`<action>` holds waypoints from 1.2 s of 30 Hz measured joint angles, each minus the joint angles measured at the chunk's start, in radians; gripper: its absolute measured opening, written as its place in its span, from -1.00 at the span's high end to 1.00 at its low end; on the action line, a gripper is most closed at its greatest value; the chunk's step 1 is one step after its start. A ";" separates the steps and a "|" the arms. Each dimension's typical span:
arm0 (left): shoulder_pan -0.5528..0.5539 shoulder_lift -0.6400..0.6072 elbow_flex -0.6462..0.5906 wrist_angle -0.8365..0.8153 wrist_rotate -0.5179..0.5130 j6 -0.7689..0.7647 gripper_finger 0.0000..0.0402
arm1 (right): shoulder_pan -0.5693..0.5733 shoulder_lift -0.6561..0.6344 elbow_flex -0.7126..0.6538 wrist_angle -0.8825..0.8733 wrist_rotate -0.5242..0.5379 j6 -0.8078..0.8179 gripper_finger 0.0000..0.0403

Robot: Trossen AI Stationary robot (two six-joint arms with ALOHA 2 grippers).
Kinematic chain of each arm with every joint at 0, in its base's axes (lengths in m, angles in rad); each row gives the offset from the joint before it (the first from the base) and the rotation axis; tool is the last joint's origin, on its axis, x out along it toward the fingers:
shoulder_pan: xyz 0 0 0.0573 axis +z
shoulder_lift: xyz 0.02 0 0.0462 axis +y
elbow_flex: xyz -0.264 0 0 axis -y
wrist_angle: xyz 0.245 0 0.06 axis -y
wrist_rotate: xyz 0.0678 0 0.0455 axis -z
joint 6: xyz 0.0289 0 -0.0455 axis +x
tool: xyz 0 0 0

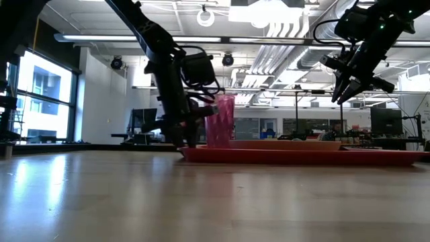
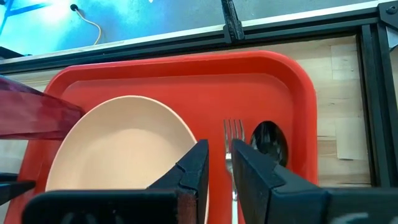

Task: Pick and place plate/cup/fork/spoon on tray
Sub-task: Adjust the red tray to the. top center

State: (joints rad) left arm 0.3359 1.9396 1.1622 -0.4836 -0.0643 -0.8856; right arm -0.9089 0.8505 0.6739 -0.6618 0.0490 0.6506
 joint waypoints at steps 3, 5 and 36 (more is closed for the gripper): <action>0.000 0.000 0.000 -0.018 0.000 0.001 0.61 | 0.000 0.000 0.000 0.000 0.000 0.000 0.69; 0.000 -0.001 0.001 -0.038 0.000 0.001 0.61 | 0.000 0.000 0.000 0.000 0.000 0.000 0.69; 0.072 -0.247 -0.331 0.097 -0.003 -0.115 0.63 | 0.000 0.001 0.000 -0.001 -0.003 0.027 0.69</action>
State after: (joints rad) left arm 0.4078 1.6930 0.8316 -0.3866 -0.0671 -1.0009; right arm -0.9091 0.8513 0.6739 -0.6632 0.0457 0.6778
